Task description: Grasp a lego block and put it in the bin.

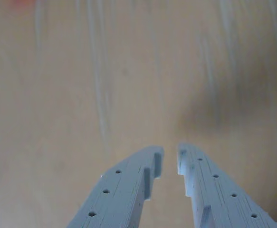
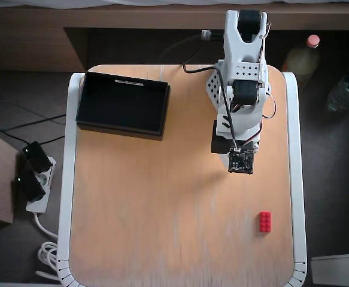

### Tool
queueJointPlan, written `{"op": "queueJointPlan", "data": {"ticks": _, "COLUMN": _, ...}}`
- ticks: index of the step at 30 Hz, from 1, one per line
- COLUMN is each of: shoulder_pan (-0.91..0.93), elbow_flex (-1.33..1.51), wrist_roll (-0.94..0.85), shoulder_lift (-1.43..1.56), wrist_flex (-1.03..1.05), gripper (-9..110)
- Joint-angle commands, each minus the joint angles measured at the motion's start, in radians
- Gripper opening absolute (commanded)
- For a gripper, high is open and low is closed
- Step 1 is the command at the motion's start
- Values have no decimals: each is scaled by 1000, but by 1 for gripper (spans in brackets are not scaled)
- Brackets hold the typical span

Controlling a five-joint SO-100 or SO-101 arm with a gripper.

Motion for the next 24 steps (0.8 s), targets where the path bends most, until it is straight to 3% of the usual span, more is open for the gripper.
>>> {"op": "queueJointPlan", "data": {"ticks": 1, "shoulder_pan": 14, "elbow_flex": 153, "wrist_roll": 40, "shoulder_lift": 83, "wrist_flex": -2, "gripper": 1}}
{"op": "queueJointPlan", "data": {"ticks": 7, "shoulder_pan": 26, "elbow_flex": 124, "wrist_roll": 67, "shoulder_lift": 32, "wrist_flex": -106, "gripper": 1}}
{"op": "queueJointPlan", "data": {"ticks": 24, "shoulder_pan": 26, "elbow_flex": -374, "wrist_roll": 86, "shoulder_lift": -437, "wrist_flex": -160, "gripper": 1}}
